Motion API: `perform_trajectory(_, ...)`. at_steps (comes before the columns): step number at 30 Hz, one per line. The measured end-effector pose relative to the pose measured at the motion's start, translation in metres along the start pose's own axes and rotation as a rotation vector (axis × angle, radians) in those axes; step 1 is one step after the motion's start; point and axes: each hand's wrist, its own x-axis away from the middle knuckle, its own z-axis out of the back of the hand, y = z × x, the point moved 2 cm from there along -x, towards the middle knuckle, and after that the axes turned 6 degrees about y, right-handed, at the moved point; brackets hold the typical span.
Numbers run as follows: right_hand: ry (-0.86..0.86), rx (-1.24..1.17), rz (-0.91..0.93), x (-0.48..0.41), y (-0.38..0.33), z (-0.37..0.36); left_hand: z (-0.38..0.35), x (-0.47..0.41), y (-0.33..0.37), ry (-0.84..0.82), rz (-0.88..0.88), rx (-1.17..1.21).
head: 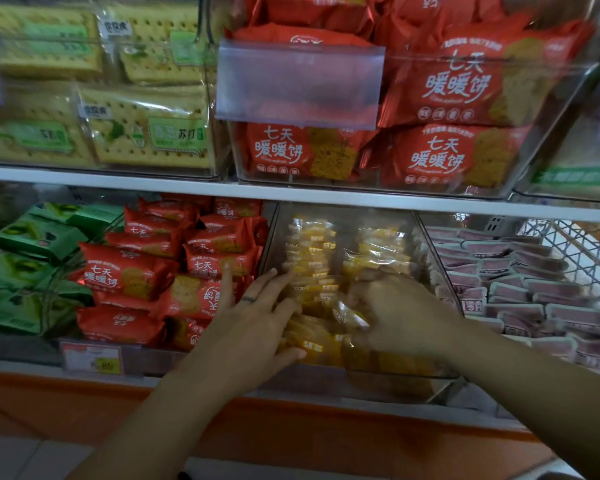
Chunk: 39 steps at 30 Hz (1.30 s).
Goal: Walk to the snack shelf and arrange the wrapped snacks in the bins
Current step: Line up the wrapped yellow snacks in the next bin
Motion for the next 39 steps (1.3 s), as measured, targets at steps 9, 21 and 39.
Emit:
perform_trajectory(9,-0.102,-0.176,0.009,-0.005,0.010,0.003,0.001,0.005,0.003,0.146,-0.092,0.036)
perform_trajectory(21,-0.126,0.223,0.100,-0.022,-0.015,0.002,-0.003,0.011,0.001,0.153,-0.086,0.134)
perform_trajectory(39,0.160,-0.112,0.188,-0.029,-0.027,-0.001,-0.013,0.012,-0.003,0.258,-0.060,0.122)
